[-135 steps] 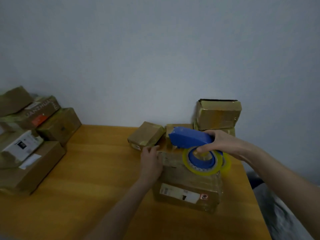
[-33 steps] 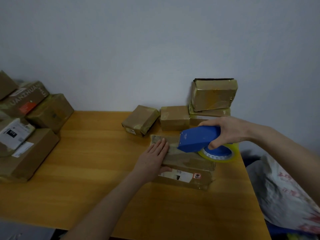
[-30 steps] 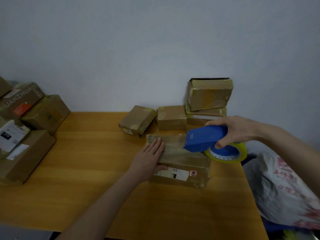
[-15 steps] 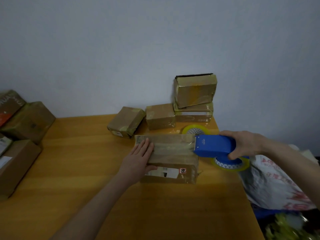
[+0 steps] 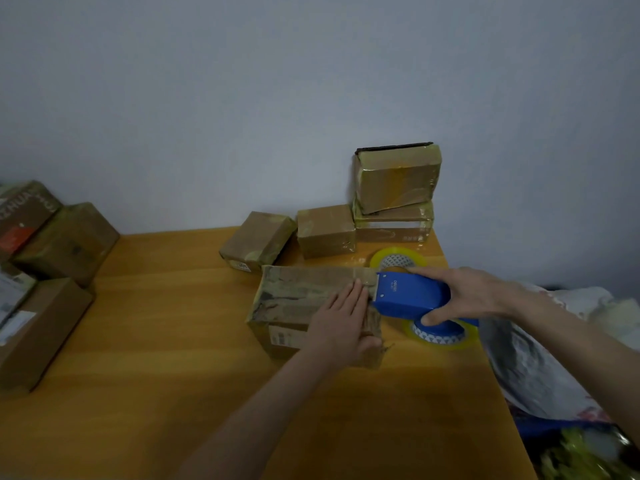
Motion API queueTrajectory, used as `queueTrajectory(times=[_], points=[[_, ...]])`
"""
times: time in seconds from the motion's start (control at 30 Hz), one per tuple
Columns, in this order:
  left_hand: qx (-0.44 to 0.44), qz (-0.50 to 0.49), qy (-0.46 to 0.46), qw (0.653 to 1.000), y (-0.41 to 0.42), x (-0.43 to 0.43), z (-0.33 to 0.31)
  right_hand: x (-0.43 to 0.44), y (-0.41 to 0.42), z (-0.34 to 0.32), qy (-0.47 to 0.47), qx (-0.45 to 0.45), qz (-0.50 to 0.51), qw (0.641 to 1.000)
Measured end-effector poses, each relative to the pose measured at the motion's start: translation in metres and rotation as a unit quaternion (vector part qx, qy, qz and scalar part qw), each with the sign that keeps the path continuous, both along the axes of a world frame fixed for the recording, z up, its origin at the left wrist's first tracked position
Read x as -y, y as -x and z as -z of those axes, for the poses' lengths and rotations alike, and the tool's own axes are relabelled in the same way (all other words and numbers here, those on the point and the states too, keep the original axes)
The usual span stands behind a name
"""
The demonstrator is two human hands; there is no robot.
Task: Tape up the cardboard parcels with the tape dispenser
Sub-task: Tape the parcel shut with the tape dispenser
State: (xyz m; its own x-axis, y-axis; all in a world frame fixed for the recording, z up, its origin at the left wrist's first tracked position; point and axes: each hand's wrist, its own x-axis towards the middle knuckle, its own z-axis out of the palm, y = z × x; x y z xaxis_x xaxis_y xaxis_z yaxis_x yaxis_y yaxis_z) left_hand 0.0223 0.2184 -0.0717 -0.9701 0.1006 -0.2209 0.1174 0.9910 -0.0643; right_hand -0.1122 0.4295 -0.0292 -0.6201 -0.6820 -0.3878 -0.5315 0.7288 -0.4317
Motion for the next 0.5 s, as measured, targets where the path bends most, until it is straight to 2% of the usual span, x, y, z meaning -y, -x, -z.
queueTrajectory(times=[0.13, 0.23, 0.5], points=[[0.024, 0.001, 0.028, 0.999, -0.002, 0.001, -0.001, -0.009, -0.003, 0.006, 0.05, 0.016, 0.014, 0.999], [0.025, -0.005, 0.016, 1.0, -0.001, 0.001, 0.0, -0.014, 0.003, 0.008, 0.069, 0.033, 0.031, 0.997], [0.002, 0.001, 0.011, 1.0, -0.002, 0.005, 0.007, -0.046, 0.011, 0.013, 0.065, 0.096, 0.05, 0.992]])
